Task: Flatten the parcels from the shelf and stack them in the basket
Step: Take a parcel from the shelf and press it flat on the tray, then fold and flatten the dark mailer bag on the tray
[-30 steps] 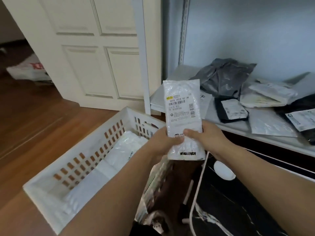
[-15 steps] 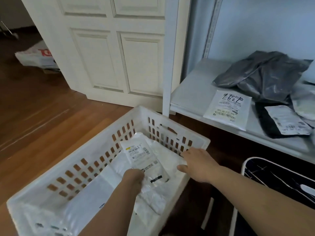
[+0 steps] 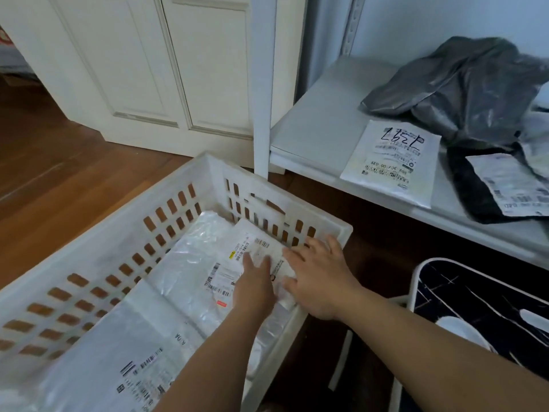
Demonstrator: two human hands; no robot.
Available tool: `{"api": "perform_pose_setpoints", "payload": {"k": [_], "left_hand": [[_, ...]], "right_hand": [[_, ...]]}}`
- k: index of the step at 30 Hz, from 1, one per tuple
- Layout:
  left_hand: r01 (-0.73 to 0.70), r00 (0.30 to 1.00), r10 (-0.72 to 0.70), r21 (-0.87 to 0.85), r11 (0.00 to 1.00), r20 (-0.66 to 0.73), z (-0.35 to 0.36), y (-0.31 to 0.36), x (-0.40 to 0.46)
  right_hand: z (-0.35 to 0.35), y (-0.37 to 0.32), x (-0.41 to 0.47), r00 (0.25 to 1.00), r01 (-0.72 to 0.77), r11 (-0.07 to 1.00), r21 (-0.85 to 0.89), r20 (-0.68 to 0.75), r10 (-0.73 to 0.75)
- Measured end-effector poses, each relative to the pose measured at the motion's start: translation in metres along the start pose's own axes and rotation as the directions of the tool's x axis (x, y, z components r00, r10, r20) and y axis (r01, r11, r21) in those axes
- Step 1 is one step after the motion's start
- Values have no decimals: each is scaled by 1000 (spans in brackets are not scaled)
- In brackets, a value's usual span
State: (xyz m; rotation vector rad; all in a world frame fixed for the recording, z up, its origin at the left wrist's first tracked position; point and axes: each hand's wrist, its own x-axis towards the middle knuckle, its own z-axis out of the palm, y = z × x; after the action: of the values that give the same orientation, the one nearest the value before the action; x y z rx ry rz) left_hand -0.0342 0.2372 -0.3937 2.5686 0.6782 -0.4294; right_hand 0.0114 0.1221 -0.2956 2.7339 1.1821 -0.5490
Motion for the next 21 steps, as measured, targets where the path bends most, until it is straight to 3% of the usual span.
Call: {"api": "perform_pose_setpoints", "payload": {"k": [4,10,15,18,21], "left_hand": [[-218,975,205,173,961,90,2,11,5],[-252,952,154,395,884,264,13,11,15],[-173,942,39,383,907,334,19,13,30],[-247,929,105,383,890,354,-4,15,35],[-256,948,153,382,888,281,-36,26,20]], "right_hand": [[2,-1,1,1000,-2,1000,-15,-10,2],[2,-1,1,1000,-5,1000,-23,-19,4],[0,-3,0,1000,-14,999,-40,-25,13],[-1,1,-1,1000,-11,1000,16,-3,11],[2,5,-12,1000,-11,988,152,18,8]]}}
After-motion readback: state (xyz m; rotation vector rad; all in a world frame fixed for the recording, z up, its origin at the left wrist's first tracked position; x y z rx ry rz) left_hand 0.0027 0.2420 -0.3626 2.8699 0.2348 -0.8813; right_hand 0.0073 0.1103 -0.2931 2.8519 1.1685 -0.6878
